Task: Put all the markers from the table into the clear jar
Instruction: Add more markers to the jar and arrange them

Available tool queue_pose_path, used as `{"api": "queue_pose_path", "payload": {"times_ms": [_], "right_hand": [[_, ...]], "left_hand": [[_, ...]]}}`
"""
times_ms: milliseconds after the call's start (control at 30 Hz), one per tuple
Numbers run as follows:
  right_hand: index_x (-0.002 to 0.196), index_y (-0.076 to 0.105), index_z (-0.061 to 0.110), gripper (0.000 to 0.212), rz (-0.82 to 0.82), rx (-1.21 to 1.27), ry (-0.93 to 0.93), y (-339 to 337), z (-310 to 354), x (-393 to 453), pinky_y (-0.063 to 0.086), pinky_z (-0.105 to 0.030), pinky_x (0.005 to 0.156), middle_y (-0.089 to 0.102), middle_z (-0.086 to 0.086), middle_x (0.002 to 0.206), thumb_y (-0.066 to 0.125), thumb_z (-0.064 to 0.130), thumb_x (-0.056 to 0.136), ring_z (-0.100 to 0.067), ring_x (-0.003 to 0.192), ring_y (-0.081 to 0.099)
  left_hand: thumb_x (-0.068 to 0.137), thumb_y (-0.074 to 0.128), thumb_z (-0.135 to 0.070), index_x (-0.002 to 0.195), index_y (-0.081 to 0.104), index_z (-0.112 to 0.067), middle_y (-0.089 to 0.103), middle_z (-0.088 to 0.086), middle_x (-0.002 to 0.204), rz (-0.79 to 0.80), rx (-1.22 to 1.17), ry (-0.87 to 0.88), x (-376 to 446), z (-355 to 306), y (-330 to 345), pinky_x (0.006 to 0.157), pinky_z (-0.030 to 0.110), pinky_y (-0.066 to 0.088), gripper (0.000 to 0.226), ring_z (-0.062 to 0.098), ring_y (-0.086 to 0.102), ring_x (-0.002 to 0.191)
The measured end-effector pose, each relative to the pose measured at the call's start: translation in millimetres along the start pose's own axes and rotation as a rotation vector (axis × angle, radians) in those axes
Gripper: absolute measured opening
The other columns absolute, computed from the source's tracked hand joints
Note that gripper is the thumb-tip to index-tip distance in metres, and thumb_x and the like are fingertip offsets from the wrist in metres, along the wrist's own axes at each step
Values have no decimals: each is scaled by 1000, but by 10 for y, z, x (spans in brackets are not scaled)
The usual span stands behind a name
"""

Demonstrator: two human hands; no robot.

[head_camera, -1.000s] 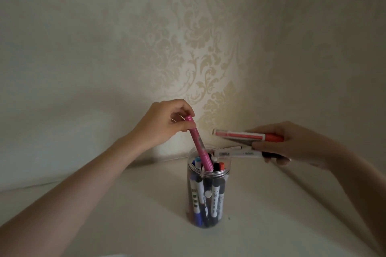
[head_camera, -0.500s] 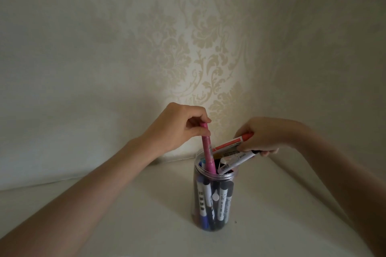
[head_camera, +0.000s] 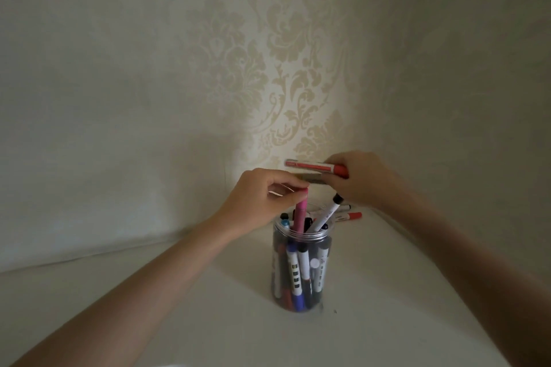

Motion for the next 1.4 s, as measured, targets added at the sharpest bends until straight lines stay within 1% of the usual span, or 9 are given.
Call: {"api": "queue_pose_path", "payload": {"times_ms": [167,300,367,500,633,800,1033,1200,1400], "right_hand": [[112,62,27,21,-293,66,26,224,79,38,55,-37,65,65,-3,82,50,30,95,-25,72,62],[116,60,22,24,-285,291,46,459,214,192,56,-40,73,70,-4,91,48,29,97,-25,78,64],[117,59,21,25,-231,282,61,512,226,271,56,-39,76,70,-4,96,47,29,97,-25,82,65],[116,59,18,23,-185,295,52,483,94,299,47,-25,60,65,0,87,48,27,98,-17,70,59],[116,61,15,23,-359,185,-92,371,33,115,44,-22,59,64,-2,82,54,22,96,-17,67,57],[118,62,17,24,-511,248,-84,-9,-110,46,39,-16,54,64,1,80,56,22,95,-11,62,54],[120,62,15,26,-391,237,-134,-36,-52,135,40,-1,55,58,10,77,56,20,96,2,58,51],[116,63,14,22,-363,259,-93,158,-98,163,41,-3,54,52,19,69,56,20,95,1,53,52],[117,63,17,23,-392,346,-70,219,-174,146,42,-7,51,66,7,82,55,21,96,-3,56,54]], "left_hand": [[78,81,-13,86,79,-14,77,-5,85,-143,-24,-4,36,61,-24,77,20,57,9,6,73,76],[80,79,-11,83,75,-11,77,-4,85,-118,10,-5,71,101,2,76,21,58,4,8,74,74],[80,78,-7,84,73,-8,77,-4,88,-87,6,-3,56,121,0,76,21,59,7,7,74,77],[81,77,-3,90,70,-7,74,-3,90,-20,-12,33,-3,124,24,78,20,58,13,7,73,81],[80,76,-1,85,66,-9,72,-5,87,-61,32,105,9,66,109,75,15,54,14,5,72,79],[79,78,0,83,64,-3,71,-8,84,-203,8,128,57,53,26,66,17,58,14,8,72,78],[80,77,-1,80,63,-6,70,-5,83,-89,38,123,152,86,97,73,12,53,15,5,72,80],[82,76,-3,79,56,-14,71,1,92,-2,54,86,190,120,95,70,31,63,22,9,72,85],[84,73,-1,85,57,-11,68,1,93,4,17,95,162,134,91,73,35,62,19,12,72,83]]}}
Point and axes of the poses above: each hand's wrist, its own x-axis towards the middle knuckle, its own y-axis out of the palm, z = x × y, the point moved 4 cm from there along x, towards the middle knuckle
